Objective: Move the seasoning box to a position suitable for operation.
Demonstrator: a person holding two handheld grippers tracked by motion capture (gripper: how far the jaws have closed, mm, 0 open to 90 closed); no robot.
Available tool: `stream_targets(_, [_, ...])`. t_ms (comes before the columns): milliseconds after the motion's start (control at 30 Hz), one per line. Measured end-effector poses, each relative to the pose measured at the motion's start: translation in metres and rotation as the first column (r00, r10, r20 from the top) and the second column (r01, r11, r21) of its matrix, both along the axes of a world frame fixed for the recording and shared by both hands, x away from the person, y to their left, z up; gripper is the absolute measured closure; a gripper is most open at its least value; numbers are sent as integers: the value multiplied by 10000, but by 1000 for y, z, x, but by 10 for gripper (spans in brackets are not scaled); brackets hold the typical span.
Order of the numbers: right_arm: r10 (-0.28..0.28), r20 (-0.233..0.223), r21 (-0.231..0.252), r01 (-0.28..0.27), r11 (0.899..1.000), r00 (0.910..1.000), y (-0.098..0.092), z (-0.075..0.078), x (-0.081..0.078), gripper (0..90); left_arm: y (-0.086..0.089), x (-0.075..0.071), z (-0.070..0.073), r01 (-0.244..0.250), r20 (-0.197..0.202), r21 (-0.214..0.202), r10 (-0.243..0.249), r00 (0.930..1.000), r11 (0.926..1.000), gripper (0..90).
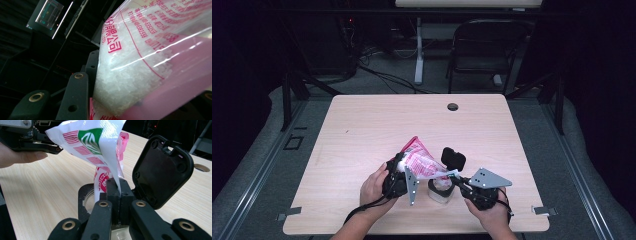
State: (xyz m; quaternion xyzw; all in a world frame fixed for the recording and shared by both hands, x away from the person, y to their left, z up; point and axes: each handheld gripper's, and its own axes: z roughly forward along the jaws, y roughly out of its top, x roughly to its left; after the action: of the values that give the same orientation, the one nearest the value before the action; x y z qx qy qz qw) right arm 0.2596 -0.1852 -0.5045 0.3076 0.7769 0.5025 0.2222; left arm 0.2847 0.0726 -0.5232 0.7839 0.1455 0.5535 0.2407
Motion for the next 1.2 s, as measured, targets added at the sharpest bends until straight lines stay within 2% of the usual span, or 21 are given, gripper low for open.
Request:
stream_targets(67, [-20, -9, -15, 20, 10000, 10000, -1, 0, 0, 898, -1, 0, -1, 47, 114, -34, -47, 9999, 10000, 660])
stream_targets(233, [-72, -13, -8, 72, 10000, 10000, -2, 0, -2, 899, -3, 1, 2, 136, 203, 194, -140, 9997, 9997, 660])
stream_targets(333, [-94, 17, -90, 95, 9999, 10000, -4, 1, -2, 899, -4, 2, 4, 206, 400, 270, -217, 9990, 9994, 660])
stream_targets(433, [-161, 7, 12, 161, 9999, 9999, -5, 1, -2, 900, -6, 2, 7, 196, 600, 505, -227, 9979, 9985, 660])
stream_targets(533, [-162, -46, 80, 162, 9998, 9999, -6, 0, -1, 900, -7, 2, 6, 196, 664, 499, -229, 9975, 9986, 660])
stream_targets(867, [-114, -92, 29, 114, 9999, 9999, -5, -1, -1, 900, -6, 0, 6, 227, 1147, 800, -318, 9929, 9965, 660])
stream_targets(1100, [-44, -105, -65, 44, 10000, 9999, -3, -3, -2, 900, -4, -1, 4, 216, 1301, 853, -326, 9910, 9961, 660])
stream_targets(1200, [-4, -152, -128, 2, 9999, 9999, -2, -4, -1, 900, -3, -2, 3, 162, 1252, 943, -280, 9917, 9954, 660])
